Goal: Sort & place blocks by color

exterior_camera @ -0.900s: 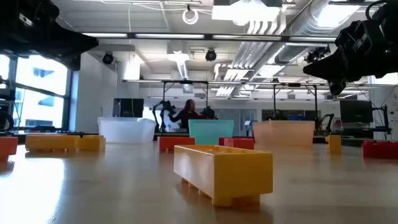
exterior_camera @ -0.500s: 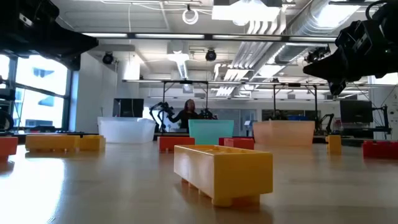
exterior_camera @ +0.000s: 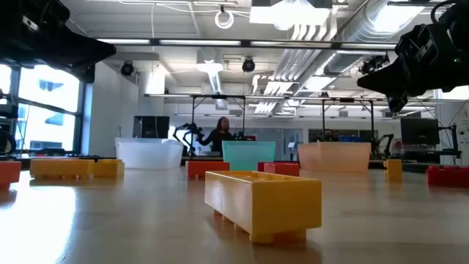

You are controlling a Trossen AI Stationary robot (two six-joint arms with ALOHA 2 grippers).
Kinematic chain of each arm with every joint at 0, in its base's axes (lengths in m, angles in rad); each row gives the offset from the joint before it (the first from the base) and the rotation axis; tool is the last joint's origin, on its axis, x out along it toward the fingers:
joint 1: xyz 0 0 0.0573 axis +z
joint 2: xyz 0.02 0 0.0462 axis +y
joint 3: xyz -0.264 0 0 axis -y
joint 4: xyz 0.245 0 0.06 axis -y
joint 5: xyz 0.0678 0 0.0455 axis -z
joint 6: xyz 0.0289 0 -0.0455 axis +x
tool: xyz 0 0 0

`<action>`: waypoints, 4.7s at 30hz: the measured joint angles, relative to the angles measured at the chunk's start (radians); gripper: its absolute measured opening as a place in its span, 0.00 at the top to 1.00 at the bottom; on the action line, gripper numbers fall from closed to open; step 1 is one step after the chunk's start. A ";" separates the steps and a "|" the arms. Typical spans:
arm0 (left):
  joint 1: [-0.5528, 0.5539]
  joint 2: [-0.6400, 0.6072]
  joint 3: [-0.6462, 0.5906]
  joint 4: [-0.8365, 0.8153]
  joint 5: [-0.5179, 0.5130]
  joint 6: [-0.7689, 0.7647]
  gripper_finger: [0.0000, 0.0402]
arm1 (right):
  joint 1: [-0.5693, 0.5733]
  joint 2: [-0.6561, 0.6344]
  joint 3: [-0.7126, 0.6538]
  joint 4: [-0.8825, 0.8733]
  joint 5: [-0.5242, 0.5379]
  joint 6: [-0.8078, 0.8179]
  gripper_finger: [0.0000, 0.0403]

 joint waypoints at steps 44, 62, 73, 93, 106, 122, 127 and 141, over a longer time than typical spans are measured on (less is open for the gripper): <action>0.000 0.000 0.000 0.000 0.000 0.000 0.98 | 0.000 0.000 0.000 0.000 0.000 0.000 1.00; 0.000 0.000 0.000 0.000 0.000 0.000 0.98 | 0.000 0.000 0.000 0.000 0.000 0.000 1.00; 0.000 0.000 0.000 0.000 0.000 -0.027 0.98 | 0.000 0.000 0.000 0.000 0.000 0.000 1.00; 0.002 0.000 0.000 0.060 -0.031 -0.404 0.98 | 0.000 0.000 0.000 0.000 0.000 0.000 1.00; 0.002 0.000 0.000 0.129 -0.031 -0.429 0.98 | 0.000 0.000 0.000 0.000 0.000 0.000 1.00; 0.002 0.000 0.001 0.494 -0.097 -0.225 0.67 | 0.000 0.000 0.000 0.000 0.000 0.000 1.00; 0.002 0.000 0.006 0.641 -0.098 -0.169 0.53 | 0.000 0.000 0.000 0.000 0.000 0.000 1.00; 0.002 0.117 0.428 -0.004 -0.110 0.035 0.40 | 0.000 0.000 0.000 0.000 0.000 0.000 1.00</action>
